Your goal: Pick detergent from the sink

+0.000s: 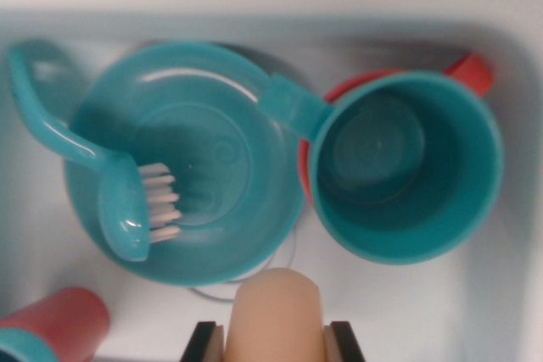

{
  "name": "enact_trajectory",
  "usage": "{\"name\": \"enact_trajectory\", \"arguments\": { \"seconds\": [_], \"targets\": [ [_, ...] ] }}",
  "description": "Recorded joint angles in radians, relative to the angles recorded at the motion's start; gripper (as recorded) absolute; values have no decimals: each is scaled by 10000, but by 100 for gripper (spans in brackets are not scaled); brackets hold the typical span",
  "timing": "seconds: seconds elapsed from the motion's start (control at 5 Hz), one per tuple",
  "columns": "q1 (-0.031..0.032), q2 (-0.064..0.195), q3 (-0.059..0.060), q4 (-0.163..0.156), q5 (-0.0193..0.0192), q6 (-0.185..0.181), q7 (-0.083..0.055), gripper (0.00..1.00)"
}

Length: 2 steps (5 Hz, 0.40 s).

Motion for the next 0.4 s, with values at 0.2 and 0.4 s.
{"name": "enact_trajectory", "arguments": {
  "seconds": [0.2, 0.4],
  "targets": [
    [0, 0, 0, 0, 0, 0, 0, 100],
    [3, -83, 2, 296, -14, 379, 12, 100]
  ]
}}
